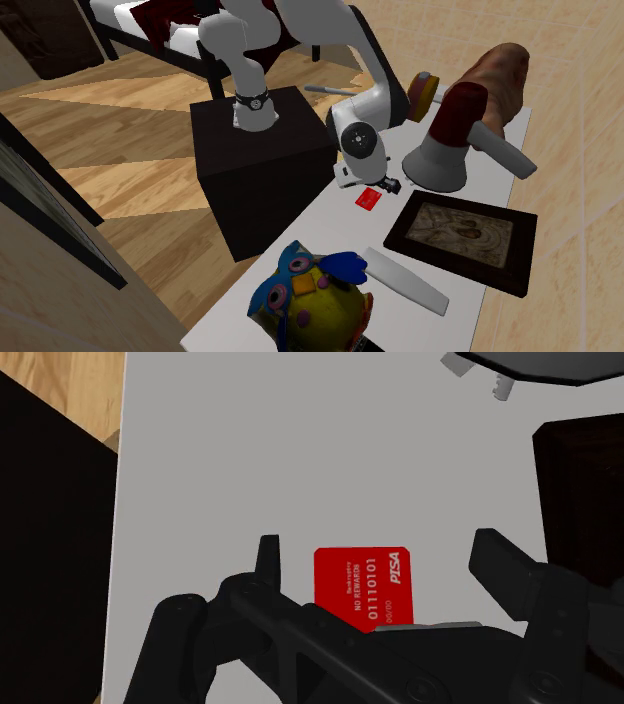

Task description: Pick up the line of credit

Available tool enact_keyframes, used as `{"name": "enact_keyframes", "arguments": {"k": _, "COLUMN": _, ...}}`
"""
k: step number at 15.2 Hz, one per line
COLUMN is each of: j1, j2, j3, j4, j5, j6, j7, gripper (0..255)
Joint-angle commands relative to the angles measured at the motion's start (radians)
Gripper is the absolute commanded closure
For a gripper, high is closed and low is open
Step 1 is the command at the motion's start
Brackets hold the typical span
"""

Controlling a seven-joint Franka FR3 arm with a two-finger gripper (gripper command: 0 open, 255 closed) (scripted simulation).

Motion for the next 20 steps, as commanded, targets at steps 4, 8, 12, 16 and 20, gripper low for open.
{"name": "enact_keyframes", "arguments": {"k": 4, "j1": 0.003, "j2": 0.072, "j3": -0.002, "j4": 0.024, "j5": 0.005, "j6": 0.043, "j7": -0.025, "gripper": 0}}
{"name": "enact_keyframes", "arguments": {"k": 8, "j1": 0.004, "j2": 0.074, "j3": -0.002, "j4": 0.027, "j5": 0.004, "j6": 0.043, "j7": -0.024, "gripper": 255}}
{"name": "enact_keyframes", "arguments": {"k": 12, "j1": 0.005, "j2": 0.075, "j3": -0.002, "j4": 0.027, "j5": 0.005, "j6": 0.045, "j7": -0.024, "gripper": 255}}
{"name": "enact_keyframes", "arguments": {"k": 16, "j1": 0.004, "j2": 0.072, "j3": -0.002, "j4": 0.024, "j5": 0.005, "j6": 0.043, "j7": -0.025, "gripper": 255}}
{"name": "enact_keyframes", "arguments": {"k": 20, "j1": 0.001, "j2": 0.021, "j3": -0.001, "j4": 0.007, "j5": 0.003, "j6": 0.013, "j7": -0.008, "gripper": 255}}
